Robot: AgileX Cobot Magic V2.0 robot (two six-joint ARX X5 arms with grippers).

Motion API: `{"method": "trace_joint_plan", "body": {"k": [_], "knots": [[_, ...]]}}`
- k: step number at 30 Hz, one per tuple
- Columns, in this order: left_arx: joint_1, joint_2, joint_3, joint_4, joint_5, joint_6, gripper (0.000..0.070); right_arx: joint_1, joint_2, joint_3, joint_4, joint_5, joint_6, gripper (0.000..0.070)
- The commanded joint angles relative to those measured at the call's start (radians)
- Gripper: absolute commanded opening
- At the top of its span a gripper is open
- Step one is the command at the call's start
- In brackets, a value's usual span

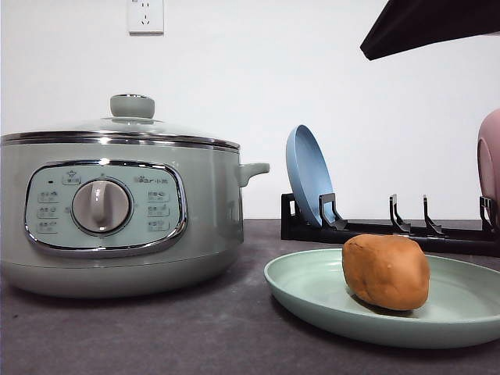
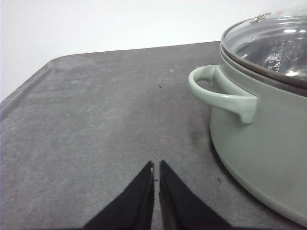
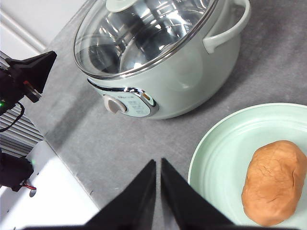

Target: Transfer potato from steamer to green plate

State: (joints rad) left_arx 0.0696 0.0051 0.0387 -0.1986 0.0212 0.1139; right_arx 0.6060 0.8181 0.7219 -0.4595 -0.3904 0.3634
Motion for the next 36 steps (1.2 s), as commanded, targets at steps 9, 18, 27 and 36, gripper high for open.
{"method": "trace_joint_plan", "body": {"k": [9,18,27,36], "knots": [[0.002,-0.002,-0.016,-0.015,-0.003,-0.002,0.0023,-0.159,-0.164,-0.041,0.075,0.156,-0.276,0.0004],[0.002,-0.002,-0.016,-0.014,-0.003,-0.002,0.0023,-0.451,-0.448,-0.347,0.38,0.156,-0.331,0.0004],[0.002,-0.002,-0.016,-0.014,-0.003,-0.002,0.0023,-0.541,-0.697,-0.605,0.46,0.164,-0.329,0.0004],[0.002,-0.002,-0.016,-0.014,-0.003,-0.002,0.0023,-0.541,-0.8,-0.711,0.431,0.164,-0.298,0.0004]]}}
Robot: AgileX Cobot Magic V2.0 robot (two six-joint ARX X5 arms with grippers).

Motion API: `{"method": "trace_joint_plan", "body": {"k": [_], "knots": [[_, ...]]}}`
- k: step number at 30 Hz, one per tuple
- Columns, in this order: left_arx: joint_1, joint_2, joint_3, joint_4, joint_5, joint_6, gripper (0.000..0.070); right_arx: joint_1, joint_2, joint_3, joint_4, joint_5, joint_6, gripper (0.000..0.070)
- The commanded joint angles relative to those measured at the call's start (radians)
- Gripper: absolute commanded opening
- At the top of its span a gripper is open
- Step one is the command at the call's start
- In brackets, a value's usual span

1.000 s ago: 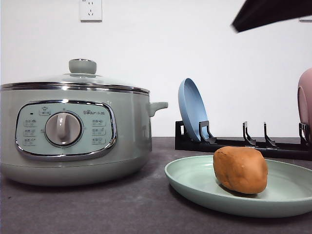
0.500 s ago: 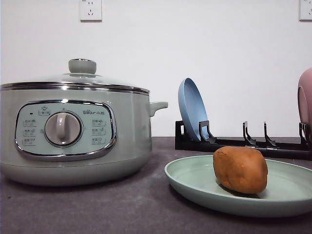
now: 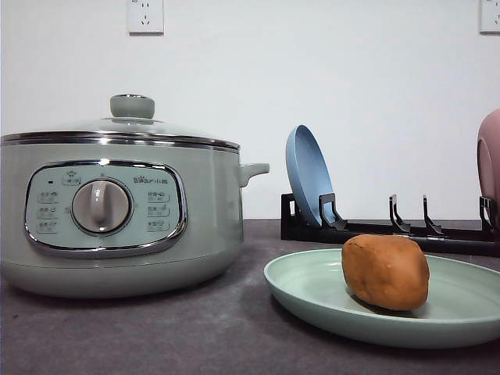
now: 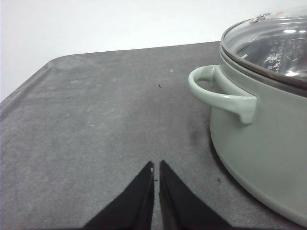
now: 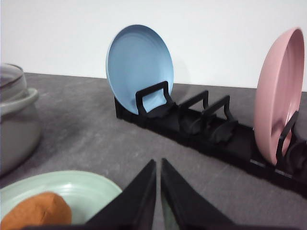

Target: Transfer potato from steamer to green plate

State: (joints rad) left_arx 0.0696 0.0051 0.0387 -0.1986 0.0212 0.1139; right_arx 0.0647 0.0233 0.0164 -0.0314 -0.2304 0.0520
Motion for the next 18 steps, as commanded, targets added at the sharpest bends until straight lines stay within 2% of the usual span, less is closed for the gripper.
{"method": "trace_joint_plan", "body": {"k": [1,7,18], "knots": [[0.002,-0.002,-0.016,-0.014,-0.003,-0.002,0.0023,0.0,-0.014,-0.005,-0.025,0.004,0.013,0.0004],[0.002,-0.002,-0.016,-0.014,-0.003,-0.002,0.0023,0.0,-0.02,-0.005,-0.134,0.003,0.008,0.0004],[0.002,-0.002,-0.016,-0.014,-0.003,-0.002,0.0023,0.0,-0.02,-0.004,-0.126,-0.004,0.012,0.0004]]}}
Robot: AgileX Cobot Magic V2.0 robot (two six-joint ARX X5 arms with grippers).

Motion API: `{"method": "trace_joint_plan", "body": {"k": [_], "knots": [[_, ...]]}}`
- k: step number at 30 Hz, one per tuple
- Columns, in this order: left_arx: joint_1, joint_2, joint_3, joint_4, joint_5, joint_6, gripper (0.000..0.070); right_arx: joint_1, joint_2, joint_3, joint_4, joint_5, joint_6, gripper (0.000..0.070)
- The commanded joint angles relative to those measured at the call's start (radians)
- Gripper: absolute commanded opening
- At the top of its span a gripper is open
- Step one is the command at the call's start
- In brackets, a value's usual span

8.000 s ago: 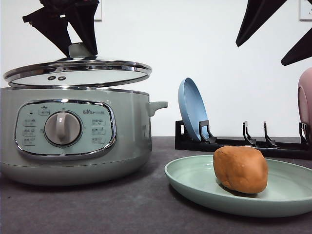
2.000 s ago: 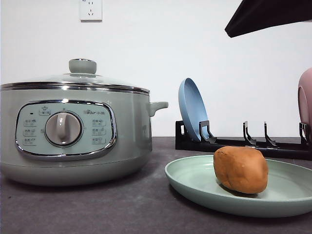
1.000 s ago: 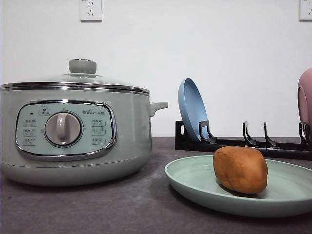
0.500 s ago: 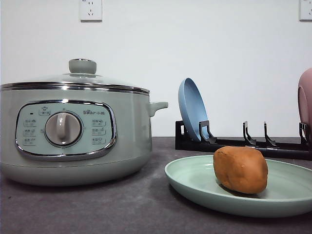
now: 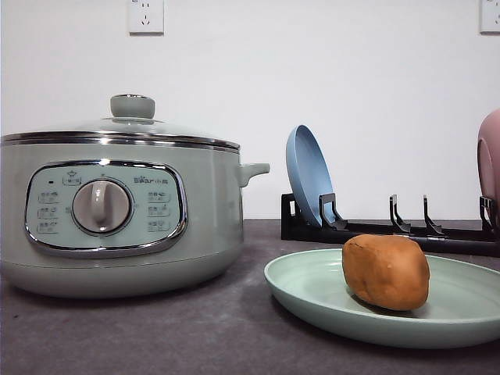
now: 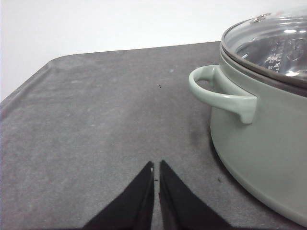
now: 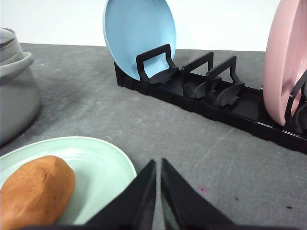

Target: Transfer potato from steamer to green plate

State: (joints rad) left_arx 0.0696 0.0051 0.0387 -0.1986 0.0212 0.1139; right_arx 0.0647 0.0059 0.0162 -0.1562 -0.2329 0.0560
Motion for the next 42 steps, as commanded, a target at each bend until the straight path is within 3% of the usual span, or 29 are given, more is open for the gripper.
{"method": "trace_joint_plan", "body": {"k": [1,42], "knots": [[0.002,-0.002,-0.016,-0.014,-0.003,-0.002,0.0023,0.0,-0.002,-0.004,-0.001,-0.002,0.008,0.0004],[0.002,-0.002,-0.016,-0.014,-0.003,-0.002,0.0023,0.0,-0.002,-0.004,-0.001,-0.002,0.008,0.0004]]}}
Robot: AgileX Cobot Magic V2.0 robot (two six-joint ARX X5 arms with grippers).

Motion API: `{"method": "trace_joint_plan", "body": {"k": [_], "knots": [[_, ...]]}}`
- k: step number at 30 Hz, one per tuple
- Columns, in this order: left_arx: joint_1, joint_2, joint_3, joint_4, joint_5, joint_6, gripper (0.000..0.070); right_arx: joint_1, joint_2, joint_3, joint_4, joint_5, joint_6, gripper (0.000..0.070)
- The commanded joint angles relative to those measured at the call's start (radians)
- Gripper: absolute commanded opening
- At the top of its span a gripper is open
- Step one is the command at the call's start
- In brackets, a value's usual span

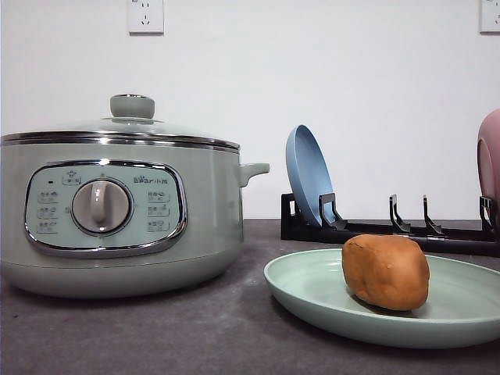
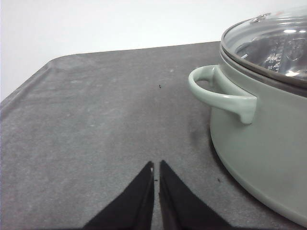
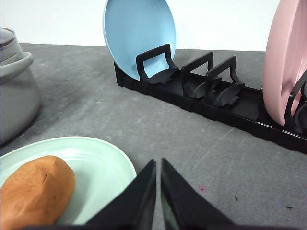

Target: Transfer potato from steamer to green plate

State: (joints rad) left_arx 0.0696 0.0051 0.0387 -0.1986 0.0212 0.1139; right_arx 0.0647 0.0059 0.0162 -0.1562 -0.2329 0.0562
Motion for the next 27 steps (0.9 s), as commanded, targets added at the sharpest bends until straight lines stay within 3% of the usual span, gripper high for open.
{"method": "trace_joint_plan", "body": {"k": [1,27], "knots": [[0.002,-0.002,-0.016,-0.014,-0.003,-0.002,0.0023,0.0,-0.002,-0.004,-0.001,-0.002,0.008,0.0004],[0.002,-0.002,-0.016,-0.014,-0.003,-0.002,0.0023,0.0,-0.002,-0.004,-0.001,-0.002,0.007,0.0004]]}}
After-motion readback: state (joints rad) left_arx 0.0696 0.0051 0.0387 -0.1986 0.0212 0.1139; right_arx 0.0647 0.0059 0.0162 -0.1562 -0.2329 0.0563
